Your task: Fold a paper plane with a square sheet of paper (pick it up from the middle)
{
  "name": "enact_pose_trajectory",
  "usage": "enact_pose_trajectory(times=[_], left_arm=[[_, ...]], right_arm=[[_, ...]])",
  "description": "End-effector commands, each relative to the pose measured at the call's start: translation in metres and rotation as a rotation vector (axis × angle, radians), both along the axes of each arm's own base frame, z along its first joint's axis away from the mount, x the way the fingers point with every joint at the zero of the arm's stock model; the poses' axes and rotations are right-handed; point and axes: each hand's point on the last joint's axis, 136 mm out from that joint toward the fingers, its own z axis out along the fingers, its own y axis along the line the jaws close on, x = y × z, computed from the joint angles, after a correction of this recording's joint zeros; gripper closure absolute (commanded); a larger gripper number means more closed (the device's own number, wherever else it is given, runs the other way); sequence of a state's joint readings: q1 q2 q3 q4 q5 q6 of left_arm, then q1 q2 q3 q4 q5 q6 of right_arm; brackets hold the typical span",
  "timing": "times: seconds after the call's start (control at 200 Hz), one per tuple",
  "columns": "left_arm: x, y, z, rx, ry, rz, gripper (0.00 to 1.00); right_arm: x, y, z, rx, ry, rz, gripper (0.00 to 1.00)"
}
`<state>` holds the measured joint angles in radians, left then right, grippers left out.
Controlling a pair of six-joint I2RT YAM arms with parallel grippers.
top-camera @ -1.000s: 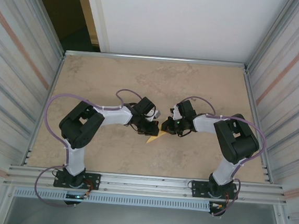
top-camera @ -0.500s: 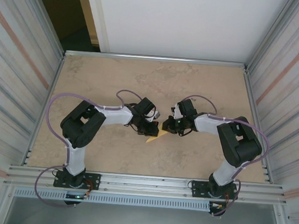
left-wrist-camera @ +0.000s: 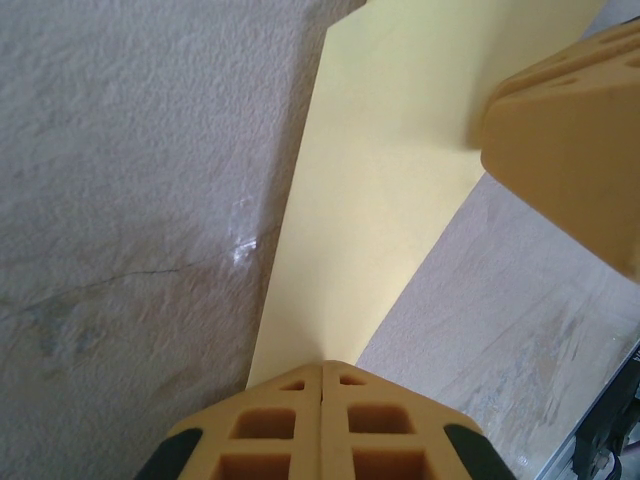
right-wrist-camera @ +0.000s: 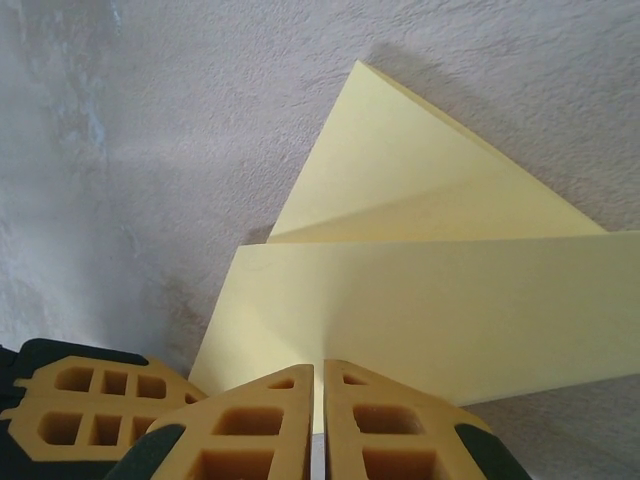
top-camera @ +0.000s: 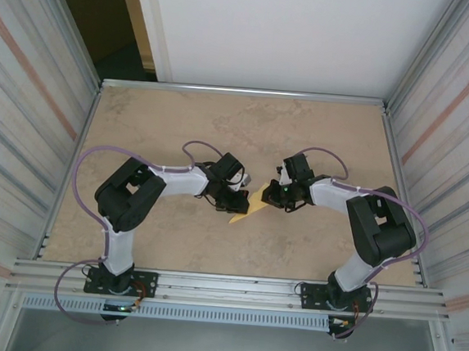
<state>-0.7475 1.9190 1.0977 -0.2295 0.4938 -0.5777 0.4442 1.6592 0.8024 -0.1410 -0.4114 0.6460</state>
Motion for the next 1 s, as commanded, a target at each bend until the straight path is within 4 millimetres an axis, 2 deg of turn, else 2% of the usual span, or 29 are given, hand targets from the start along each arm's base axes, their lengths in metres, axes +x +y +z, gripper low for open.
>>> enact_pose_trajectory(times=[0.0,0.271,0.396,0.466,0.626,0.772,0.992], left_arm=[[-0.010,0.014,-0.019,0.081,0.043,0.016,0.96],[-0.001,0.001,0.008,-0.006,-0.017,0.007,0.95],[0.008,-0.012,0.029,-0.081,-0.068,-0.002,0.93],[0.014,-0.018,0.034,-0.100,-0.086,-0.004,0.93],[0.023,-0.029,0.031,-0.096,-0.088,-0.021,0.92],[0.021,-0.036,0.022,-0.060,-0.065,-0.058,0.91],[0.018,-0.032,0.005,0.019,-0.047,-0.074,0.92]], right_arm=[[0.001,-0.005,-0.009,-0.030,0.036,-0.020,0.90],[-0.010,-0.017,-0.033,-0.067,0.100,-0.031,0.91],[-0.011,-0.017,-0.034,-0.060,0.101,-0.017,0.91],[-0.011,-0.016,-0.033,-0.052,0.098,-0.005,0.91],[-0.008,-0.014,-0.032,-0.040,0.097,0.005,0.91],[-0.008,-0.015,-0.032,-0.036,0.103,0.004,0.91],[-0.008,-0.016,-0.034,-0.036,0.112,0.001,0.91]])
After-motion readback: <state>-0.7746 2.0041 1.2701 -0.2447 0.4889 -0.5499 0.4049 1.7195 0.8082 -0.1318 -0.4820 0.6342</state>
